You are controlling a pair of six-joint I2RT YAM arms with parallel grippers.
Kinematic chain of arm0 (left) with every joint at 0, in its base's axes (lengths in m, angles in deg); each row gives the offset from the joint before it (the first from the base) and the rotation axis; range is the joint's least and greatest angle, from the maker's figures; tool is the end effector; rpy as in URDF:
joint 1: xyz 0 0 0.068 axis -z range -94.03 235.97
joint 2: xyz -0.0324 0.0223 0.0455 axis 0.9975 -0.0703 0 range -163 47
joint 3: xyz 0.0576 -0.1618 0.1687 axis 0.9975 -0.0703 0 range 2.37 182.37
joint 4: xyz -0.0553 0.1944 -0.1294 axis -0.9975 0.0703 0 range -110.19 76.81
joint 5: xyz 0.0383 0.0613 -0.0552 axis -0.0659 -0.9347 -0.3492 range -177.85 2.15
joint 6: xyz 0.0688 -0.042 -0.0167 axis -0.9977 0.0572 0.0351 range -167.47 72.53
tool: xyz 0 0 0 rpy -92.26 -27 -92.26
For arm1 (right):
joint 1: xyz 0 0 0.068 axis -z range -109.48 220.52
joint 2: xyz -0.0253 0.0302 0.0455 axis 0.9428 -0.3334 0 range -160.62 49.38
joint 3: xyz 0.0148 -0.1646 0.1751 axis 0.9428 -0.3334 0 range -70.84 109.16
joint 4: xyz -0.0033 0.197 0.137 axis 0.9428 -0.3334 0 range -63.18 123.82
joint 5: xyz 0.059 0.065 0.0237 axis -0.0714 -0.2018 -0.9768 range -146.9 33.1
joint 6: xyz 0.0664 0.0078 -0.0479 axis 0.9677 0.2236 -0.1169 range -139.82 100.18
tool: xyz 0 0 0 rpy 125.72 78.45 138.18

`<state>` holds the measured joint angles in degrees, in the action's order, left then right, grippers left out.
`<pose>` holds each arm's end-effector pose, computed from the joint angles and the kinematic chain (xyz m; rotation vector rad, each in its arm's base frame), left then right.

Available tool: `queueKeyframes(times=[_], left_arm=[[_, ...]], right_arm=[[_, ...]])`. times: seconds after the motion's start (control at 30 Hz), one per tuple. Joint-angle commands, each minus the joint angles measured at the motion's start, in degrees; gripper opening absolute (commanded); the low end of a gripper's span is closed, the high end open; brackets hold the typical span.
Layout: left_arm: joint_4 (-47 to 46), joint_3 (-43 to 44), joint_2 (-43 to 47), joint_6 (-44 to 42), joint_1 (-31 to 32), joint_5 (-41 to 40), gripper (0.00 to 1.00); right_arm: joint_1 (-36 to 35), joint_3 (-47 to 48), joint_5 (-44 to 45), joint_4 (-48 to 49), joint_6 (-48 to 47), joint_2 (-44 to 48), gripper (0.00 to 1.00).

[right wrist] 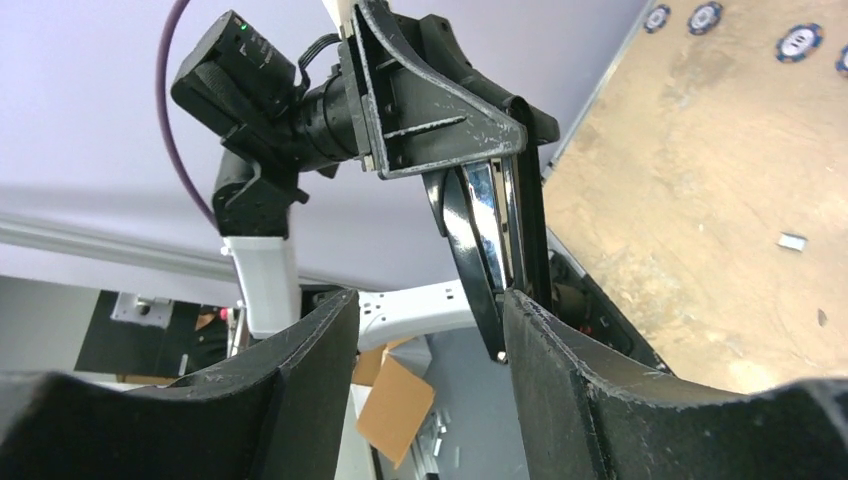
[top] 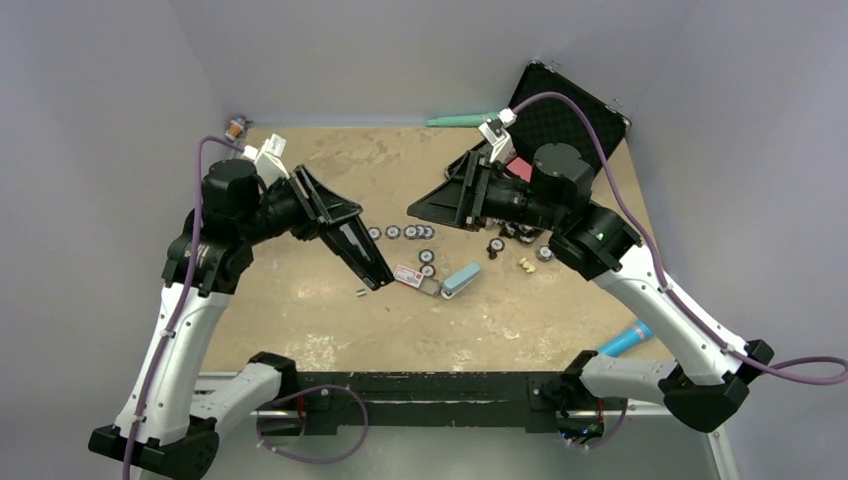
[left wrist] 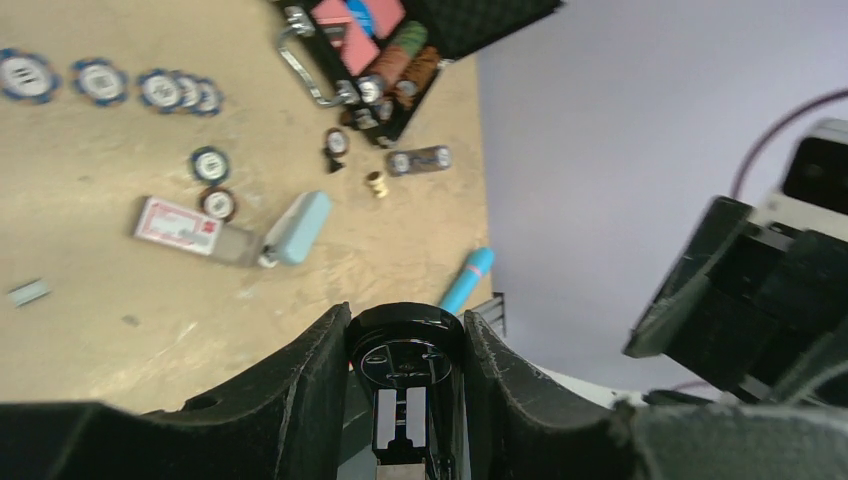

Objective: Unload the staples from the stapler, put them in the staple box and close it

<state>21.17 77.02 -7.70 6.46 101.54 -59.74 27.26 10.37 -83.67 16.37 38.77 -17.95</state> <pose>0.1861 -0.0869 0.3838 -0.3497 2.0926 -1.2432 0.1745 0.2083 0.4292 -0.1669 1.9320 1.6644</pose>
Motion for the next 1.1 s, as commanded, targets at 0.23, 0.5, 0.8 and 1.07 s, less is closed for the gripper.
queueKeyframes(times=[0.23,0.5,0.8,1.07], left_arm=[[18.0,-7.2,2.2,-11.7,-2.8,-18.1,0.00],[18.3,-15.3,0.7,-15.1,-4.0,-24.4,0.00],[11.9,-22.8,-5.9,-16.9,-5.6,-27.9,0.00],[17.8,-18.1,-5.2,-15.8,-6.0,-25.5,0.00]], right_arm=[[1.5,-4.0,3.9,-5.1,-2.9,5.4,0.56],[2.4,-6.3,3.5,-5.2,-2.9,6.3,0.56],[2.7,-3.9,2.3,-5.7,-4.5,3.1,0.55],[3.3,-3.8,1.4,-5.5,-4.9,2.5,0.55]])
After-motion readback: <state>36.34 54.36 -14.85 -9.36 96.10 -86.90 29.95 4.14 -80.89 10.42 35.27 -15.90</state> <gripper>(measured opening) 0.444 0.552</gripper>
